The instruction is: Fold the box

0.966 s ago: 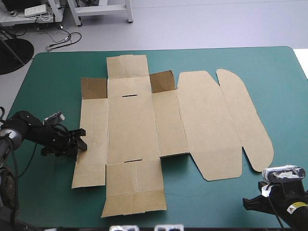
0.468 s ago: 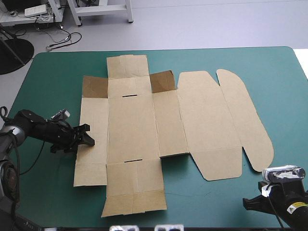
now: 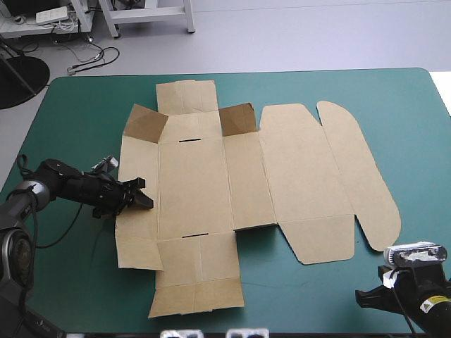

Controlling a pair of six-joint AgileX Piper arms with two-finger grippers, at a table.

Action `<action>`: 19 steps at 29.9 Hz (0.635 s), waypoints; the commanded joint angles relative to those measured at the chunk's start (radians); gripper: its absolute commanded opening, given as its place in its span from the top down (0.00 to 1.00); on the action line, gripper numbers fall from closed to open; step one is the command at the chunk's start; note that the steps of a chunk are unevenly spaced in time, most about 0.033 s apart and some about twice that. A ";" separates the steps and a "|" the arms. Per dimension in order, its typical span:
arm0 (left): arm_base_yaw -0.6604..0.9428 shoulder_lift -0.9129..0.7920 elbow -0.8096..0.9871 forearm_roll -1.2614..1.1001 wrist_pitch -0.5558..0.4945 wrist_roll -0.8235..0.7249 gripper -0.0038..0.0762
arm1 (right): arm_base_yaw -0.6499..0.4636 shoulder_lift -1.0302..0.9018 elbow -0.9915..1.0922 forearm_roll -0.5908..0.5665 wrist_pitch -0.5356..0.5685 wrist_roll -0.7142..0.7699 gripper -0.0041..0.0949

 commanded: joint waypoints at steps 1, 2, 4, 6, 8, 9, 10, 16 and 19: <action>-0.014 -0.016 -0.008 -0.046 -0.035 0.027 0.91 | 0.003 0.009 -0.027 0.012 -0.046 0.000 0.97; -0.014 -0.016 -0.012 -0.048 -0.038 0.045 0.96 | 0.003 0.009 -0.027 0.012 -0.046 0.000 0.97; -0.014 -0.016 -0.030 -0.053 -0.025 0.066 0.96 | 0.003 0.009 -0.027 0.012 -0.046 0.000 0.97; -0.014 -0.020 -0.073 -0.042 0.013 0.090 0.96 | 0.003 0.009 -0.027 0.012 -0.046 0.000 0.97; -0.014 -0.037 -0.126 -0.028 0.048 0.104 0.96 | 0.003 0.009 -0.027 0.012 -0.046 0.000 0.97; -0.015 -0.049 -0.162 -0.012 0.074 0.115 0.96 | 0.003 0.009 -0.027 0.012 -0.046 0.000 0.97; -0.015 -0.057 -0.202 -0.001 0.092 0.122 0.96 | 0.003 0.009 -0.027 0.012 -0.048 0.000 0.97; -0.015 -0.113 -0.443 0.199 0.255 0.151 0.96 | 0.003 0.009 -0.027 0.012 -0.050 0.000 0.97; -0.034 -0.139 -0.543 0.307 0.272 0.151 0.96 | 0.003 0.009 -0.027 0.012 -0.059 0.000 0.97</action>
